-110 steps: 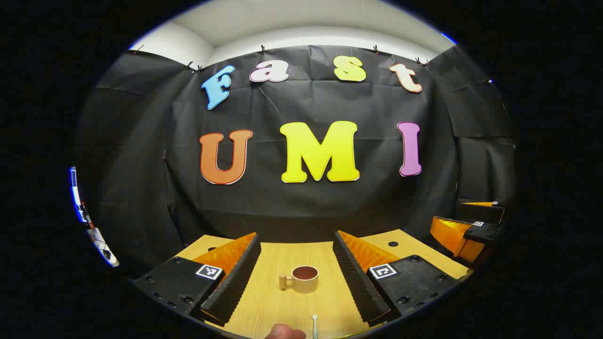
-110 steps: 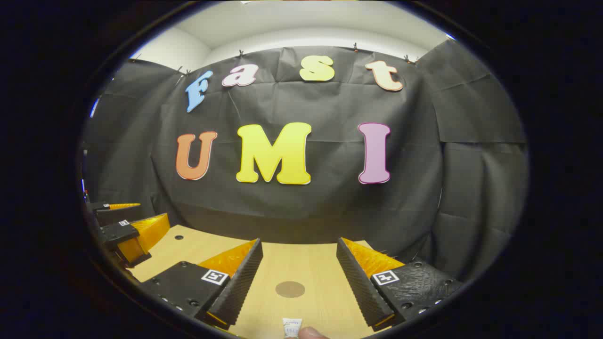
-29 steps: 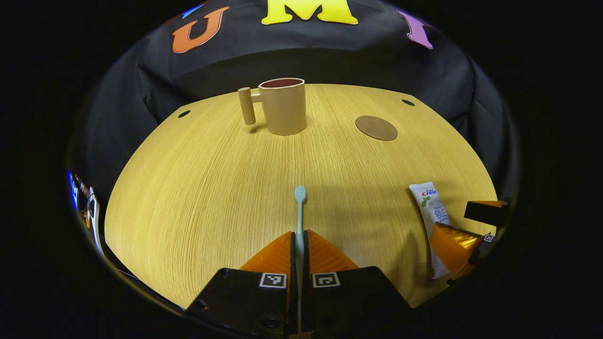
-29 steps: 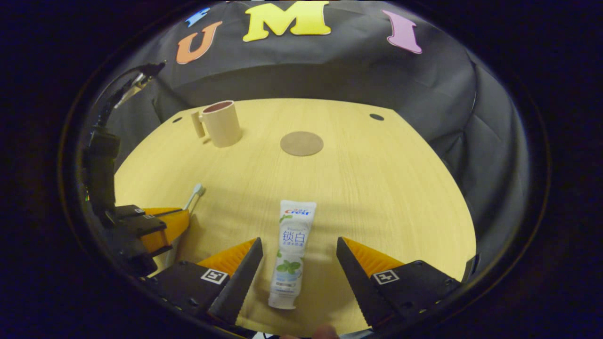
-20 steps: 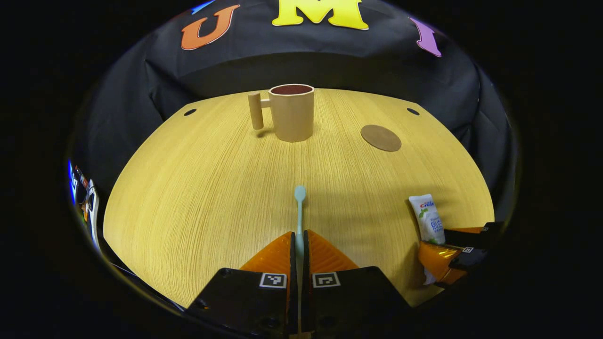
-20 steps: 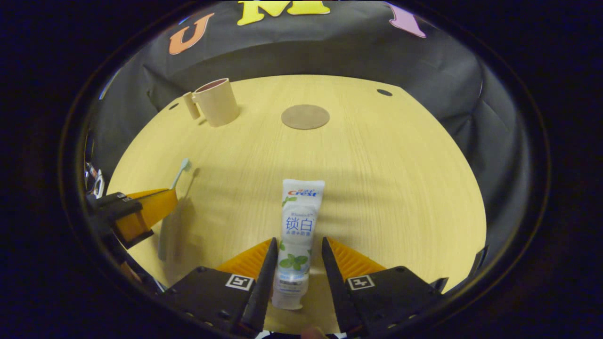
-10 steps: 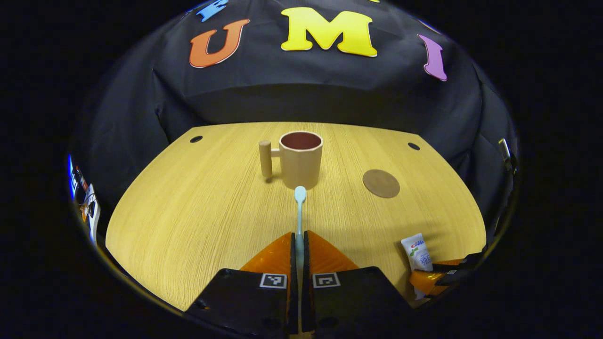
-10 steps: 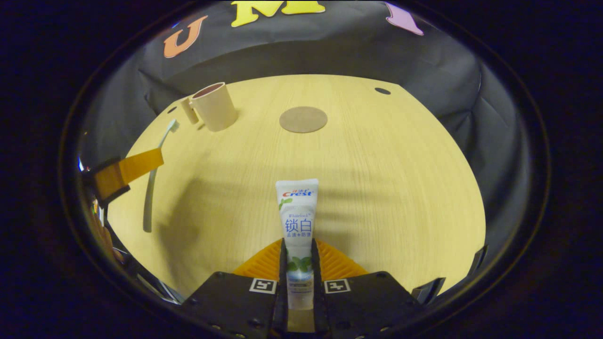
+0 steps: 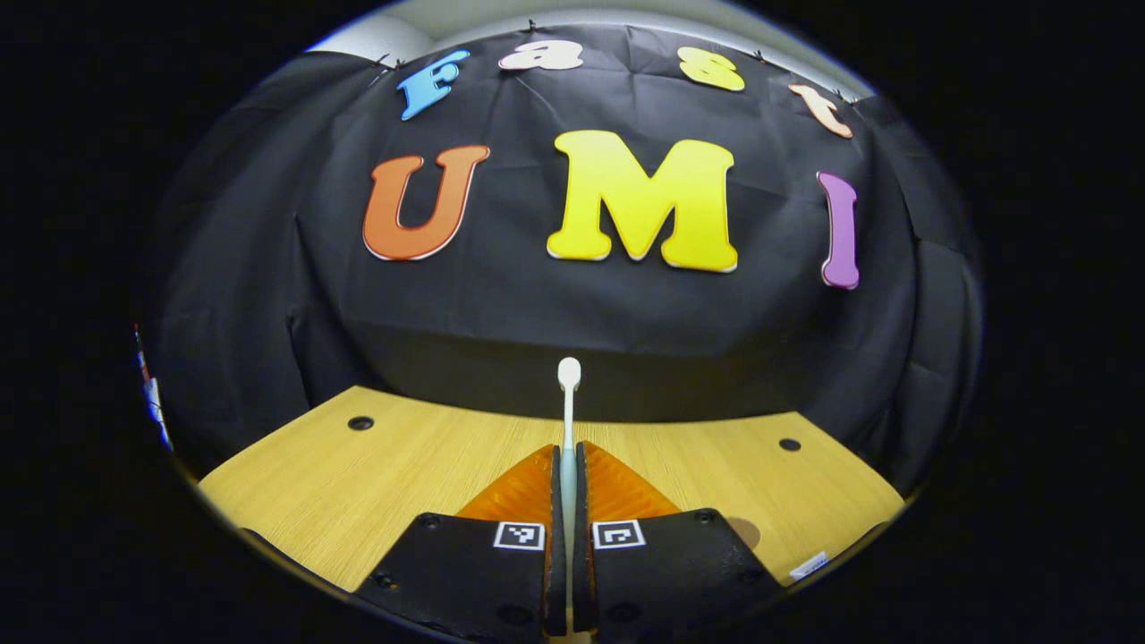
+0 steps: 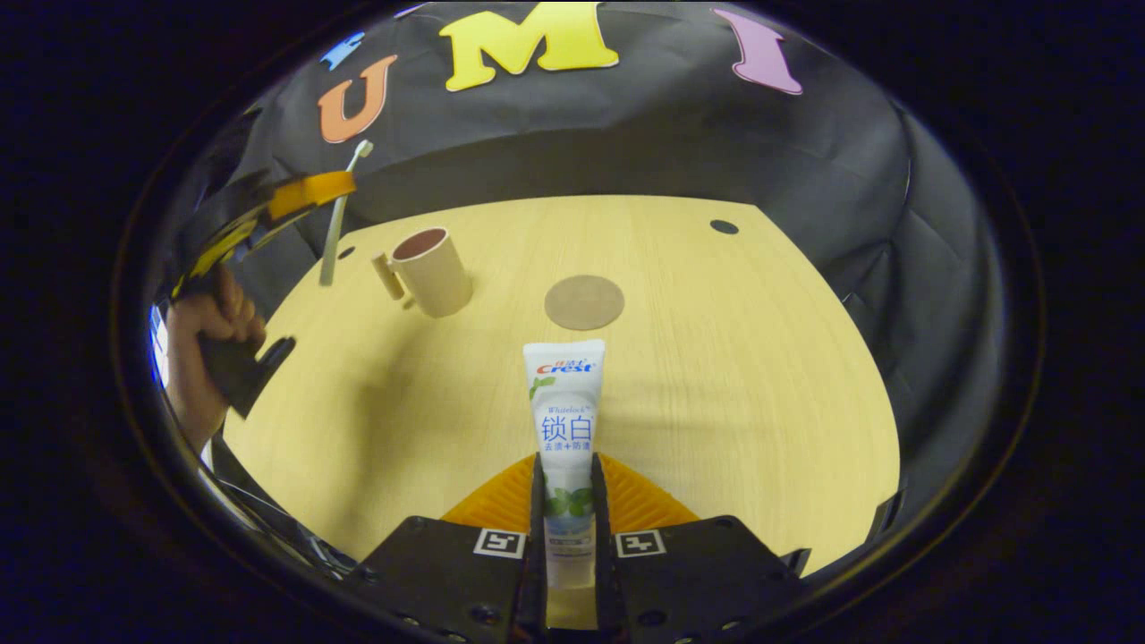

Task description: Put the toothbrush and toothpaste on the desktop into the cup, then pick up the cup and place it on the coaster on the desktop.

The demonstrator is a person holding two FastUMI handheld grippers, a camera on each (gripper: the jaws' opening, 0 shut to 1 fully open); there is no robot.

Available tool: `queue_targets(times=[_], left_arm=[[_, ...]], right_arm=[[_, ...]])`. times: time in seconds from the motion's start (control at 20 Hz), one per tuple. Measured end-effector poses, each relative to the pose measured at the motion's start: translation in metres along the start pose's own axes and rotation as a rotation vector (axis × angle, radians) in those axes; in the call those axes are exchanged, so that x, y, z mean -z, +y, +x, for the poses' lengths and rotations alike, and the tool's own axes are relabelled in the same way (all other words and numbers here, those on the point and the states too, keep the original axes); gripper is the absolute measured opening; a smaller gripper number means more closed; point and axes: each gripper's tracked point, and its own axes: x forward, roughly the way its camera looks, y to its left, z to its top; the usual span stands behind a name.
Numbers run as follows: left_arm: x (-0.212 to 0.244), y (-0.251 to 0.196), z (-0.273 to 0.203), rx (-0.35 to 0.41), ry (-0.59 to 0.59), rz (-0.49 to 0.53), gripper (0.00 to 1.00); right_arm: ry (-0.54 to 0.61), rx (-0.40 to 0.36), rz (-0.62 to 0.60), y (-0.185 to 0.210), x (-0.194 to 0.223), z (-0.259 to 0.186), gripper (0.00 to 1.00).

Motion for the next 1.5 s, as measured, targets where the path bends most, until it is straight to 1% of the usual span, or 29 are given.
queue_targets(times=[0.15,0.2,0.25,0.3,0.5,0.7,0.85,0.95,1.1,1.15,1.2,1.25,1.35,1.45,1.5], left_arm=[[-0.022,-0.005,0.033,0.032,-0.114,-0.009,0.06],[-0.027,-0.009,0.039,0.047,-0.149,-0.015,0.05],[-0.032,-0.014,0.046,0.068,-0.190,-0.031,0.06],[-0.029,-0.019,0.055,0.079,-0.205,-0.046,0.06],[-0.002,-0.022,0.078,0.089,-0.162,-0.053,0.06],[0.020,-0.017,0.091,0.071,-0.126,-0.058,0.06],[0.035,-0.017,0.088,0.069,-0.098,-0.065,0.10],[0.042,-0.019,0.086,0.073,-0.085,-0.062,0.11],[0.049,-0.021,0.079,0.080,-0.073,-0.049,0.14],[0.052,-0.021,0.076,0.080,-0.064,-0.051,0.14],[0.051,-0.021,0.076,0.078,-0.064,-0.049,0.18],[0.051,-0.020,0.075,0.076,-0.063,-0.048,0.20],[0.049,-0.020,0.071,0.075,-0.055,-0.036,0.33],[0.050,-0.016,0.066,0.062,-0.040,-0.007,0.64],[0.047,-0.015,0.064,0.062,-0.040,-0.004,0.81]], right_arm=[[-0.008,-0.003,0.005,0.003,-0.002,-0.005,0.22],[-0.003,-0.003,0.011,0.004,0.000,-0.004,0.19],[0.004,-0.008,0.022,0.005,0.001,-0.003,0.22],[0.013,-0.012,0.036,0.007,0.003,-0.001,0.22],[0.024,-0.016,0.070,0.010,0.005,0.003,0.22],[0.024,-0.005,0.078,0.005,0.001,0.010,0.22],[0.026,0.013,0.074,-0.001,-0.001,0.015,0.22],[0.023,0.012,0.074,-0.002,-0.002,0.020,0.22],[0.007,0.005,0.067,0.000,-0.005,0.016,0.22],[0.005,0.004,0.063,0.001,-0.004,0.016,0.22],[0.001,0.001,0.060,0.001,-0.005,0.016,0.22],[-0.002,-0.002,0.058,0.002,-0.006,0.016,0.22],[-0.010,-0.009,0.055,0.003,-0.006,0.015,0.22],[-0.022,-0.017,0.049,0.005,-0.007,0.013,0.22],[-0.035,-0.027,0.051,0.006,-0.010,0.011,0.19]])
